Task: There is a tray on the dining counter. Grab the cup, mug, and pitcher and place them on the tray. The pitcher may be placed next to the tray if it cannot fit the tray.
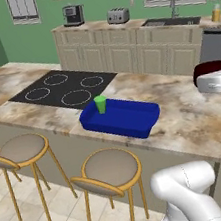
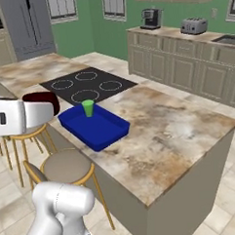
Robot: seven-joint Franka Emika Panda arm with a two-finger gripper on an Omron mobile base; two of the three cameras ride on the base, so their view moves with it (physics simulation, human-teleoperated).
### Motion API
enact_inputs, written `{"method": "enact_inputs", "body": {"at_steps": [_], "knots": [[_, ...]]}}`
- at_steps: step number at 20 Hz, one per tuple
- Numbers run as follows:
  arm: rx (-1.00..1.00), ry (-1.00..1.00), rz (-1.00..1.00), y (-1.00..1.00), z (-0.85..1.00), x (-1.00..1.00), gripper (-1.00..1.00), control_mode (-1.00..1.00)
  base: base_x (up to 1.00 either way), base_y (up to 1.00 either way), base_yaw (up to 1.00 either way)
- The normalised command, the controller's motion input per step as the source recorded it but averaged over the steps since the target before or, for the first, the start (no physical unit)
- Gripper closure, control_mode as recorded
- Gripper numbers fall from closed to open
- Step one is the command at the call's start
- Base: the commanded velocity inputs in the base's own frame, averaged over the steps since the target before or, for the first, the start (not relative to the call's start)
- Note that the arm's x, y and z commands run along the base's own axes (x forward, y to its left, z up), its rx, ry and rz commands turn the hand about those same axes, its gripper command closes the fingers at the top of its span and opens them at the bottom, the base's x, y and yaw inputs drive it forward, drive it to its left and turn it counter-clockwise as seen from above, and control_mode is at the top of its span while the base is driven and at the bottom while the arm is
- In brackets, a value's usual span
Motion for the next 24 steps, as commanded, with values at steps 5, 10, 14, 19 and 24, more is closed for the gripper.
{"method": "enact_inputs", "body": {"at_steps": [5,10,14,19,24], "knots": [[0.0,0.0,0.0,0.0,0.0,0.0,1.0,1.0,0.51,0.22,-0.15],[0.0,0.0,0.0,0.0,0.0,0.0,1.0,1.0,0.31,0.37,-0.11],[0.0,0.0,0.0,0.0,0.0,0.0,1.0,1.0,0.06,0.19,-0.04],[0.0,0.0,0.0,0.0,0.0,0.0,1.0,1.0,0.0,0.0,0.0],[0.0,0.01,0.0,0.04,-0.03,0.1,1.0,-1.0,0.0,0.0,0.0]]}}
